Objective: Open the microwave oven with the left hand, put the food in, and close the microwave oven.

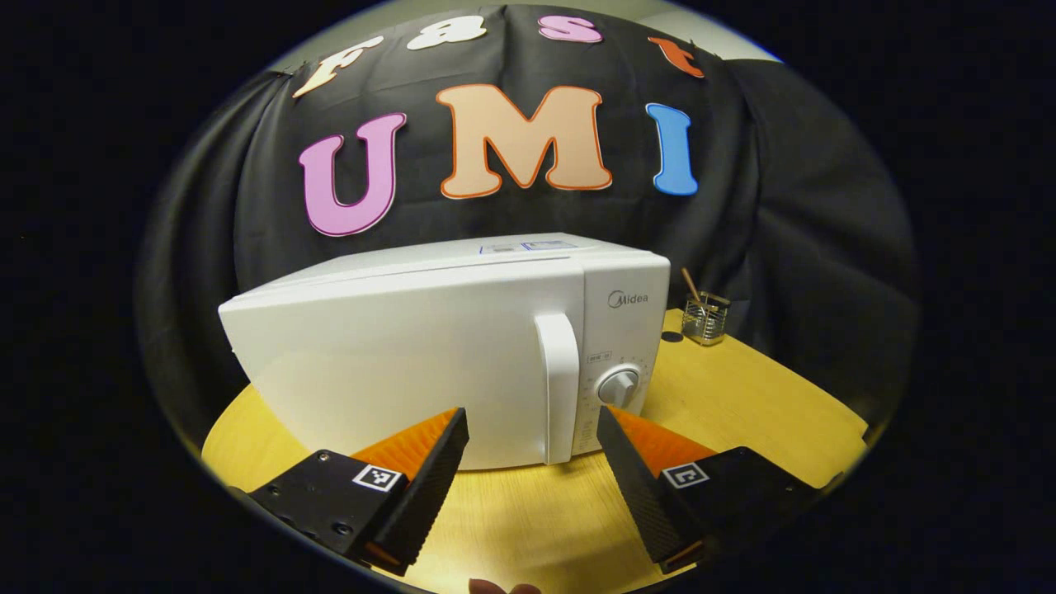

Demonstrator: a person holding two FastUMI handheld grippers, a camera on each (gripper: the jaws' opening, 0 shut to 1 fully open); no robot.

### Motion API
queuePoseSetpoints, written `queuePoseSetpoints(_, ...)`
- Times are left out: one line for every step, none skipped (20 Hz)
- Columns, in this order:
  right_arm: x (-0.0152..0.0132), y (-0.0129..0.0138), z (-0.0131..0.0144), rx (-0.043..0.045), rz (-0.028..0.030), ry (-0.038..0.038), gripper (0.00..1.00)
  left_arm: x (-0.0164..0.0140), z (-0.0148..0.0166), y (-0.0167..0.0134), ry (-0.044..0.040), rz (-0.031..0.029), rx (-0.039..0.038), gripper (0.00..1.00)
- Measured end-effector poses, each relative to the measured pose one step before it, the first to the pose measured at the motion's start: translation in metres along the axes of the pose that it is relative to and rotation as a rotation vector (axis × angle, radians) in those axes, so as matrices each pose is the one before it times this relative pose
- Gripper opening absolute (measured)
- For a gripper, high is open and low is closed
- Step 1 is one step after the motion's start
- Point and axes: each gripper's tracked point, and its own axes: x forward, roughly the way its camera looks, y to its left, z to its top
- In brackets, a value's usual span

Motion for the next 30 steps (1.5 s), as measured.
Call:
queuePoseSetpoints(-0.00196, -0.00532, 0.00016, 0.00511, -0.01151, 0.00817, 0.97, 0.00564, 0.00061, -0.00427, 0.00187, -0.00599, 0.01724, 0.99)
queuePoseSetpoints(-0.00187, -0.00565, 0.00264, 0.00629, -0.01235, 0.00090, 1.00, 0.00478, 0.00365, -0.00393, -0.01255, -0.00596, 0.01697, 0.98)
queuePoseSetpoints(-0.00108, -0.00560, 0.00065, 0.00236, -0.01188, 0.00035, 1.00, 0.00627, 0.00448, -0.00389, -0.01792, -0.00530, 0.01350, 0.98)
queuePoseSetpoints(-0.00055, -0.00406, -0.00026, -0.00180, -0.00825, 0.00454, 1.00, 0.00533, 0.00028, -0.00268, -0.00531, -0.00405, 0.00920, 0.98)
queuePoseSetpoints(-0.00065, -0.00254, -0.00462, -0.00376, -0.00527, 0.01431, 0.96, 0.00459, -0.00177, -0.00194, 0.01026, 0.00111, 0.00549, 0.96)
queuePoseSetpoints(-0.00047, -0.00149, -0.00215, 0.00286, 0.00206, 0.00998, 0.97, 0.00376, -0.00483, 0.00002, 0.01494, 0.00070, 0.00451, 0.96)
queuePoseSetpoints(-0.00087, -0.00056, 0.00250, 0.00195, 0.00203, 0.00186, 0.97, 0.00349, -0.00094, 0.00137, 0.00286, 0.00571, 0.00248, 0.94)
queuePoseSetpoints(-0.00036, -0.00281, 0.00145, -0.00497, -0.00532, 0.00017, 0.97, 0.00034, -0.00049, 0.00128, 0.00335, 0.00824, -0.00477, 0.93)
queuePoseSetpoints(-0.00047, -0.00317, -0.00098, -0.00335, -0.00449, 0.00034, 0.96, 0.00048, -0.00152, 0.00180, 0.00125, 0.01020, -0.00839, 0.88)
queuePoseSetpoints(0.00043, -0.00077, 0.00069, 0.00205, -0.00337, 0.00110, 0.96, 0.00212, -0.00139, 0.00103, 0.00152, 0.00123, -0.00939, 0.83)
queuePoseSetpoints(0.00065, -0.00039, -0.00014, 0.00603, -0.00124, 0.00334, 0.96, 0.00088, -0.00194, -0.00077, 0.00832, -0.00274, -0.00819, 0.75)
queuePoseSetpoints(0.00034, 0.00144, 0.00066, 0.00522, 0.00279, 0.00290, 0.97, 0.00080, -0.00344, -0.00005, 0.01071, -0.00096, 0.00093, 0.69)
queuePoseSetpoints(0.00018, 0.00076, -0.00036, -0.00154, 0.00307, 0.00067, 0.97, 0.00317, -0.00518, -0.00331, 0.01393, -0.00316, 0.00916, 0.53)
queuePoseSetpoints(0.00096, 0.00110, 0.00080, -0.00707, 0.00298, -0.00130, 0.96, 0.00362, 0.00029, -0.00084, 0.00486, -0.00289, 0.00716, 0.40)
queuePoseSetpoints(0.00020, 0.00080, 0.00043, -0.00819, 0.00216, -0.00125, 0.96, -0.00249, 0.00373, 0.00216, 0.00331, -0.00119, 0.01104, 0.28)
queuePoseSetpoints(0.00124, 0.00212, -0.00010, -0.00574, 0.00527, 0.00061, 0.96, -0.00469, -0.00346, 0.00238, 0.00344, -0.00537, -0.00894, 0.26)
queuePoseSetpoints(-0.00070, 0.00243, -0.00031, -0.00245, 0.00648, 0.00054, 0.96, 0.00002, 0.00400, -0.00125, -0.01940, -0.00793, -0.02852, 0.21)
queuePoseSetpoints(-0.00080, 0.00222, 0.00097, -0.00211, 0.00567, 0.00064, 0.97, -0.00030, 0.00055, -0.00025, -0.00055, -0.00640, -0.01962, 0.19)
queuePoseSetpoints(0.00090, 0.00097, -0.00014, -0.00158, 0.00296, -0.00153, 0.97, 0.00189, 0.00027, -0.00055, 0.00402, -0.00521, -0.00384, 0.12)
queuePoseSetpoints(0.00010, 0.00201, 0.00094, 0.00138, 0.00477, -0.00130, 0.97, -0.00099, -0.00287, 0.00090, 0.01526, -0.00015, 0.00668, 0.10)
queuePoseSetpoints(0.00017, 0.00202, -0.00035, 0.00196, 0.00581, -0.00013, 0.97, -0.00248, -0.00243, 0.00090, 0.01247, 0.00034, -0.00265, 0.07)
queuePoseSetpoints(0.00024, 0.00174, 0.00087, -0.00105, 0.00410, -0.00117, 0.97, 0.00056, 0.00281, -0.00110, -0.00608, -0.00391, -0.00410, 0.06)
queuePoseSetpoints(0.00071, 0.00064, -0.00046, -0.00013, 0.00270, -0.00114, 0.97, 0.00045, 0.00033, -0.00027, 0.00308, -0.00135, -0.00144, 0.06)
queuePoseSetpoints(0.00069, 0.00227, -0.00002, 0.00330, 0.00751, -0.00017, 0.97, -0.00287, -0.00219, 0.00023, 0.01774, 0.00114, -0.00086, 0.06)
queuePoseSetpoints(0.00314, 0.00363, -0.00178, -0.00131, 0.00985, -0.00058, 0.97, -0.01443, -0.01512, -0.00172, 0.05843, 0.01256, -0.04482, 0.06)
queuePoseSetpoints(0.00367, 0.00394, -0.00390, -0.01083, 0.01182, 0.00595, 0.97, -0.01999, -0.00633, 0.00021, -0.01025, -0.00418, -0.02996, 0.05)
queuePoseSetpoints(0.00490, 0.00500, -0.00676, -0.01244, 0.01317, 0.01181, 0.97, -0.02141, 0.00546, 0.00091, -0.07206, -0.02117, -0.00842, 0.04)
queuePoseSetpoints(0.00356, 0.00549, -0.00254, -0.00488, 0.01381, 0.00994, 0.97, -0.01802, -0.00953, 0.00258, 0.00790, -0.00725, -0.00619, 0.04)
queuePoseSetpoints(0.00332, 0.00740, 0.00060, 0.00702, 0.02116, 0.00267, 0.97, -0.01649, -0.00988, 0.00390, 0.01274, 0.00140, -0.00001, 0.03)
queuePoseSetpoints(0.00423, 0.01056, 0.00171, 0.00583, 0.02845, -0.00190, 0.97, -0.01518, -0.00809, 0.00652, 0.00239, -0.00171, -0.00757, 0.04)
